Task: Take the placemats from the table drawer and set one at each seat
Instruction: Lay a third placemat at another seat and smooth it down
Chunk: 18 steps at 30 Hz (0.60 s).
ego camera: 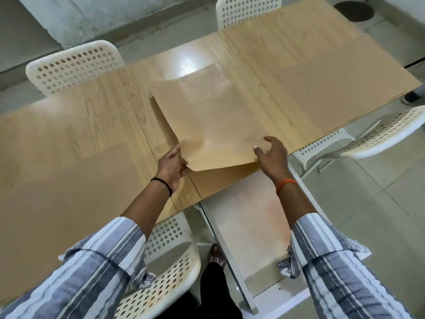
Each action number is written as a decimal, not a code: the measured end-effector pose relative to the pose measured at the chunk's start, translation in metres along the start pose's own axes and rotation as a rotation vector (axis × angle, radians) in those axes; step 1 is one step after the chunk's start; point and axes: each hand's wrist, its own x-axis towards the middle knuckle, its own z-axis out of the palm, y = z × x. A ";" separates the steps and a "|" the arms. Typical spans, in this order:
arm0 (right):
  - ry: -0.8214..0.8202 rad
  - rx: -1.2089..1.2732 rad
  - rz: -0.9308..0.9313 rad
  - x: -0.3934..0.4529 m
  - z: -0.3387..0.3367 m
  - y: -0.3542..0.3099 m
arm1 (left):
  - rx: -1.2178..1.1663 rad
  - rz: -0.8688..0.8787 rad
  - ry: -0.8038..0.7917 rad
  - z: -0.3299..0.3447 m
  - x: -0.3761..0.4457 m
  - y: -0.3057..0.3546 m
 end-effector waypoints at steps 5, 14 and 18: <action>-0.082 -0.023 0.176 0.019 -0.026 -0.005 | 0.000 0.032 -0.119 -0.016 -0.011 0.013; -0.326 0.181 0.156 0.029 -0.048 -0.021 | 0.098 0.036 -0.269 -0.047 -0.030 0.036; -0.479 0.270 0.134 0.016 -0.050 -0.030 | 0.167 0.045 -0.291 -0.066 -0.042 0.044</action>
